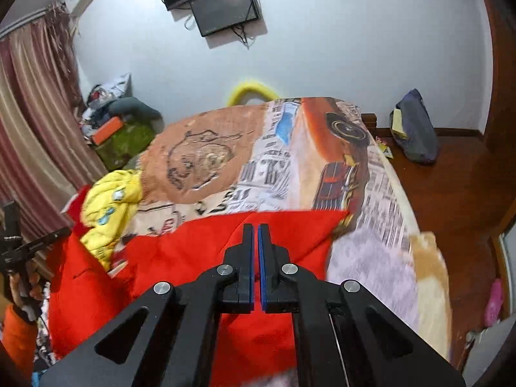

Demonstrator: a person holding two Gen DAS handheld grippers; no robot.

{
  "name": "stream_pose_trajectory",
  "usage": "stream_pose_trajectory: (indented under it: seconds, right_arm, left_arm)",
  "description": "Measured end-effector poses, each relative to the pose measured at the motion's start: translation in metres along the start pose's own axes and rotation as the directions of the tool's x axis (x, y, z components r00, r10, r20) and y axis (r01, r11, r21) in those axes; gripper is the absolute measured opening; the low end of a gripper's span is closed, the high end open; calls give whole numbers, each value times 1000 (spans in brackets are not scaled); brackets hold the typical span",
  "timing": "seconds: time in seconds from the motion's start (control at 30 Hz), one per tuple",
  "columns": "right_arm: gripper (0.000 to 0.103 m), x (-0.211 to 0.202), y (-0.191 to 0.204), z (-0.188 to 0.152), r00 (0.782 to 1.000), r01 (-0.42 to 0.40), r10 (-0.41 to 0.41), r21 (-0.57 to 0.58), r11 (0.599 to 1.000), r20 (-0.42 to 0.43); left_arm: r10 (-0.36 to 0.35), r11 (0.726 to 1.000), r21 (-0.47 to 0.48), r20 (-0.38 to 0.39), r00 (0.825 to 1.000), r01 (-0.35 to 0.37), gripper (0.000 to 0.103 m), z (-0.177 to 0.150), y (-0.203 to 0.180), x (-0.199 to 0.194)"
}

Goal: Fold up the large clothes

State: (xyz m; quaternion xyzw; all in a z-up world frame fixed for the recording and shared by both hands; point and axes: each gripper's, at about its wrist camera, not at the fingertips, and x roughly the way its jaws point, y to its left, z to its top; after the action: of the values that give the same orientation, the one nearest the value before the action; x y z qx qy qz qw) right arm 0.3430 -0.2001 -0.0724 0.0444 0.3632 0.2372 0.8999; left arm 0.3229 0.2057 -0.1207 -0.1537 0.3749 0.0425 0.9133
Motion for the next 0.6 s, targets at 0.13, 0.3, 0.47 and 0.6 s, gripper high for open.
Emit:
stream_pose_trajectory:
  seconds: [0.13,0.3,0.47,0.6]
  right_arm:
    - [2,21,-8,-9,997,-10,12,25,1000,-73]
    - [9,19,0,-43,979,-2,-9,-55,998,-204]
    - [43,14,13,-73,962,23,-61,-145,989,-265]
    - [47,21,26,-78,953,-19,-28,-149,989,-302]
  left_arm:
    - [-20,1000,8,-53,998,21,0,-11,-4,31]
    - [28,995,95,-84,996,-20,0,-41,-14,35]
    - [56,996,73,-109,993,-48,0,-67,-2,23]
    - [28,1000,5,-149,988,-27,0,-85,18,10]
